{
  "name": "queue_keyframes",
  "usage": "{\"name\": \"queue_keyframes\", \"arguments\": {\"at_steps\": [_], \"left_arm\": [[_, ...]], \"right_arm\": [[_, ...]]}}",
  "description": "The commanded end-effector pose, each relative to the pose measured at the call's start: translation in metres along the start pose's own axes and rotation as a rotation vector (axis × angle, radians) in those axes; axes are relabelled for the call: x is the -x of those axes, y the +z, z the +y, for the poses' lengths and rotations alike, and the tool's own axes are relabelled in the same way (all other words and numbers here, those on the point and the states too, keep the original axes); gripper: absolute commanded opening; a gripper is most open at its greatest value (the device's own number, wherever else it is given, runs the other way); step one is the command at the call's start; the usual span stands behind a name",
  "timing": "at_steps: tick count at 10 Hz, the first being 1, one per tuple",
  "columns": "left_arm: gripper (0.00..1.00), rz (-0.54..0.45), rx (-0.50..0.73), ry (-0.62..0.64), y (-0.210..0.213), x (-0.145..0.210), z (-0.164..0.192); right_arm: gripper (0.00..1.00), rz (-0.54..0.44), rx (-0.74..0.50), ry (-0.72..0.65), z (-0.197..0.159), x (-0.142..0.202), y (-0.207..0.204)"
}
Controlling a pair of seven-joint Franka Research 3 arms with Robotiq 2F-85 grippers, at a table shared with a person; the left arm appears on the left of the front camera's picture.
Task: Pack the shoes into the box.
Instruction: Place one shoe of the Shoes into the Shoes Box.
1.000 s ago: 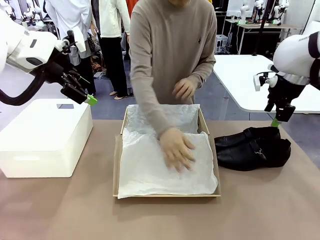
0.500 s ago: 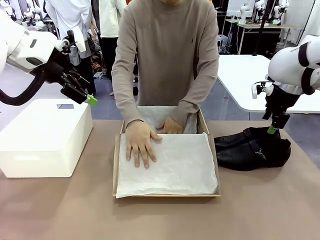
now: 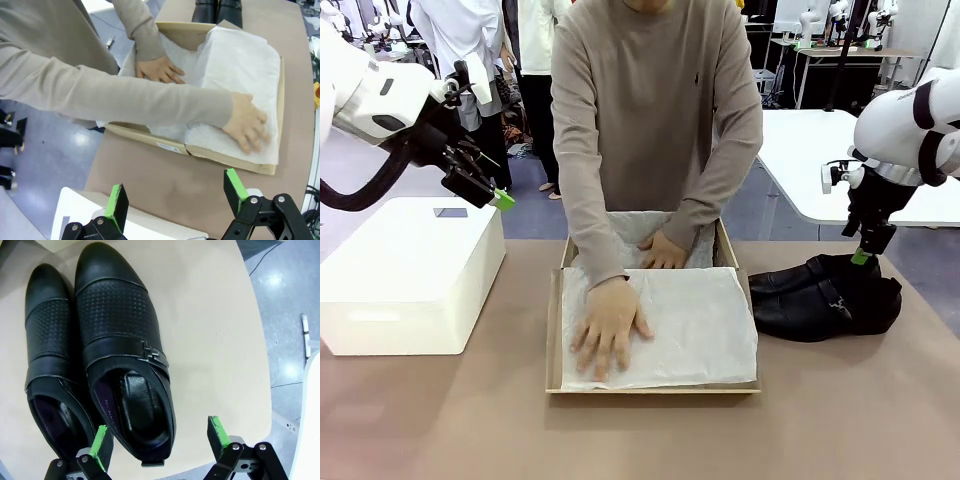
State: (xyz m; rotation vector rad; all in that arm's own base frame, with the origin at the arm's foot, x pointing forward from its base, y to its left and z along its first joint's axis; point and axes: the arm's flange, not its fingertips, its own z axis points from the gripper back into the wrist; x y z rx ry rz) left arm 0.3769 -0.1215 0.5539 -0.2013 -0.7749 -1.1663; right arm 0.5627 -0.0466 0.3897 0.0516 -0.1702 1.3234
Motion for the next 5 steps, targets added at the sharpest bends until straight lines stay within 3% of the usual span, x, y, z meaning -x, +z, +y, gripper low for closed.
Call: {"name": "queue_keyframes", "arguments": {"at_steps": [1,5], "left_arm": [[1.0,-0.009,0.006,0.008,-0.0004,0.0004,0.0004],[1.0,-0.009,0.006,0.008,-0.0004,0.0004,0.0004]], "right_arm": [[1.0,0.004,0.007,0.0,0.0011,0.0013,-0.0017],[1.0,0.0,-0.001,-0.001,-0.0001,0.0008,-0.0003]]}}
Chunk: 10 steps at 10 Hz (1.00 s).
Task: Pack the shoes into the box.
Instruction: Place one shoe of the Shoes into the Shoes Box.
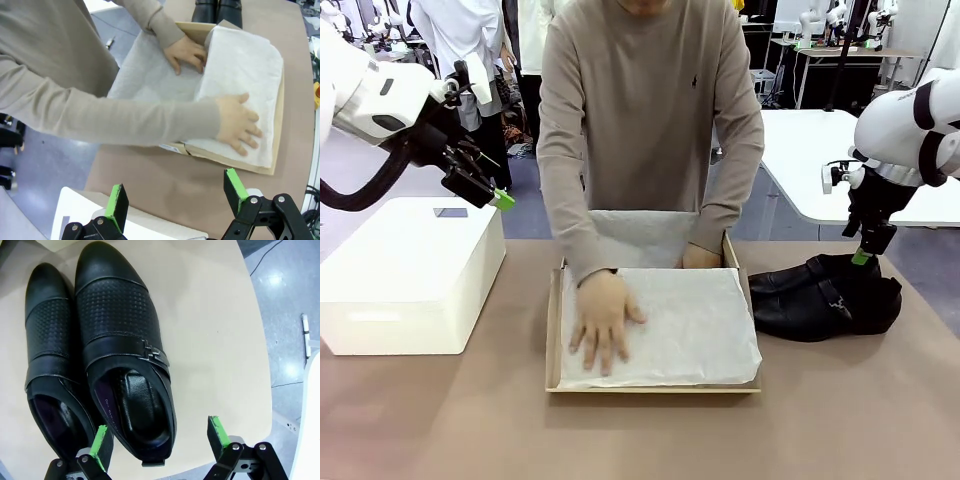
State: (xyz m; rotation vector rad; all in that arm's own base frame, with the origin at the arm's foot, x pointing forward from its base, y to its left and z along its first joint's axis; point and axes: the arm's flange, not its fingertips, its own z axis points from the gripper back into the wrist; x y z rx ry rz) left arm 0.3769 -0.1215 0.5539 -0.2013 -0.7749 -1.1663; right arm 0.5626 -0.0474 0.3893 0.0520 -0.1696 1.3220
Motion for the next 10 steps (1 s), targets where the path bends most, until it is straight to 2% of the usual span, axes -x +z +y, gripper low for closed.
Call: {"name": "queue_keyframes", "arguments": {"at_steps": [1,10], "left_arm": [[1.0,-0.009,0.006,0.008,0.0,0.0,0.0],[1.0,-0.009,0.006,0.008,0.0,0.0,0.0]], "right_arm": [[1.0,0.001,0.004,0.007,-0.005,-0.002,0.002],[1.0,0.0,0.008,0.073,-0.04,-0.005,-0.018]]}}
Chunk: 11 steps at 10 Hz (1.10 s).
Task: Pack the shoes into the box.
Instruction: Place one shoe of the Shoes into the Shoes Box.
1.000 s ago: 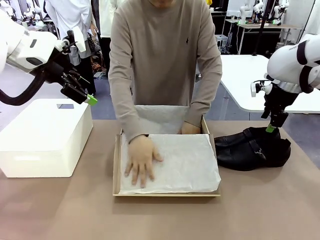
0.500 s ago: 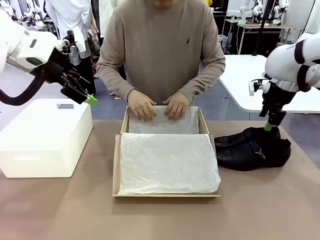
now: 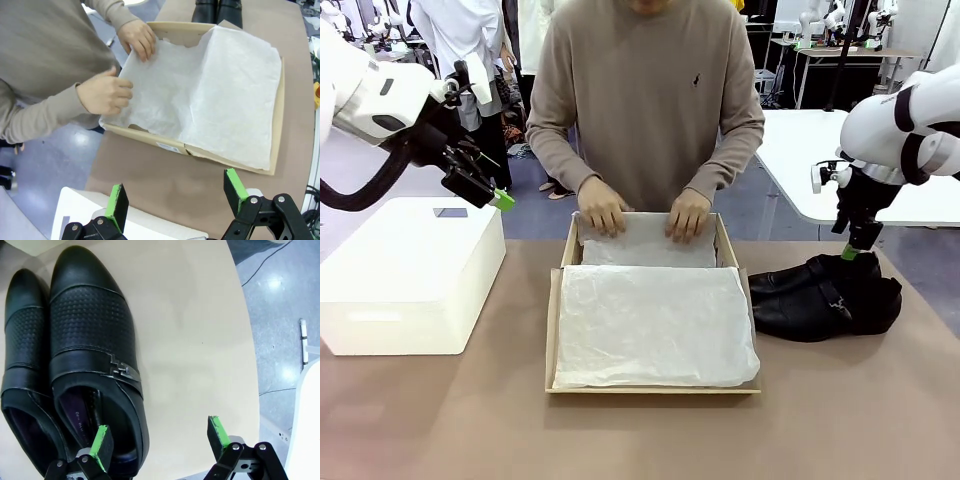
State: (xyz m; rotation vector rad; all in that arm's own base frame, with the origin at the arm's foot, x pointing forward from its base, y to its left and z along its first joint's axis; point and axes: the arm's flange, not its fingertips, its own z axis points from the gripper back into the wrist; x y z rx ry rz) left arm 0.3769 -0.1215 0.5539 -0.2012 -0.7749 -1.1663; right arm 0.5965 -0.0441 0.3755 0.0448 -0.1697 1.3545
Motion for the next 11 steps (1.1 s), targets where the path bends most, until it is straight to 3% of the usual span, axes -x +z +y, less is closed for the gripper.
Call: {"name": "queue_keyframes", "arguments": {"at_steps": [1,11], "left_arm": [[1.0,-0.009,0.006,0.008,0.0,0.0,0.0],[1.0,-0.009,0.006,0.008,0.0,0.0,0.0]], "right_arm": [[1.0,-0.006,0.006,0.045,-0.011,0.006,-0.003],[1.0,0.02,-0.001,0.08,-0.023,0.013,-0.028]]}}
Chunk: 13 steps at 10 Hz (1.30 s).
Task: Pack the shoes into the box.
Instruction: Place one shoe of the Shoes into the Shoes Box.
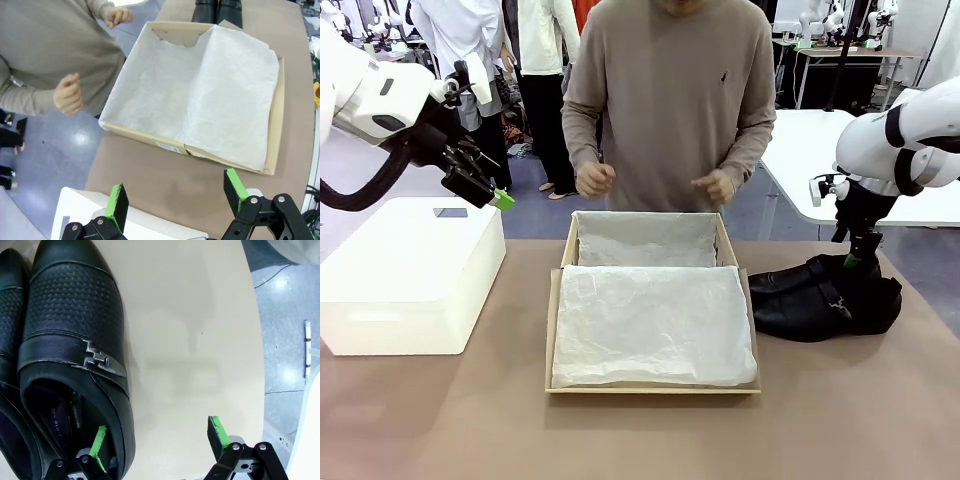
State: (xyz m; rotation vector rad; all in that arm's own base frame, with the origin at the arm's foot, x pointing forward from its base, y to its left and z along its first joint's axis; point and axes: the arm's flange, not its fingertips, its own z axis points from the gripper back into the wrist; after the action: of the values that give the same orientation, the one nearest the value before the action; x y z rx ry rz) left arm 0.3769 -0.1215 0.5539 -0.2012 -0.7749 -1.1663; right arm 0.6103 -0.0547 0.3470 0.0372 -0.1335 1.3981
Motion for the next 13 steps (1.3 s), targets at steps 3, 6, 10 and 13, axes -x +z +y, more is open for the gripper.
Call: {"name": "queue_keyframes", "arguments": {"at_steps": [3,6,10,13], "left_arm": [[1.0,-0.009,0.006,0.008,-0.0003,0.0004,0.0004],[1.0,-0.009,0.006,0.008,-0.0003,0.0004,0.0004],[1.0,-0.009,0.006,0.008,-0.0003,0.0004,0.0004],[1.0,-0.009,0.006,0.008,-0.0003,0.0004,0.0004]], "right_arm": [[0.96,-0.008,-0.011,0.042,-0.0098,0.0029,-0.0009],[0.41,0.005,-0.043,0.037,-0.0109,0.0034,-0.0029],[0.0,0.007,-0.061,0.041,-0.0097,0.005,-0.0029],[0.0,0.005,-0.076,0.053,-0.0059,0.005,0.0015]]}}
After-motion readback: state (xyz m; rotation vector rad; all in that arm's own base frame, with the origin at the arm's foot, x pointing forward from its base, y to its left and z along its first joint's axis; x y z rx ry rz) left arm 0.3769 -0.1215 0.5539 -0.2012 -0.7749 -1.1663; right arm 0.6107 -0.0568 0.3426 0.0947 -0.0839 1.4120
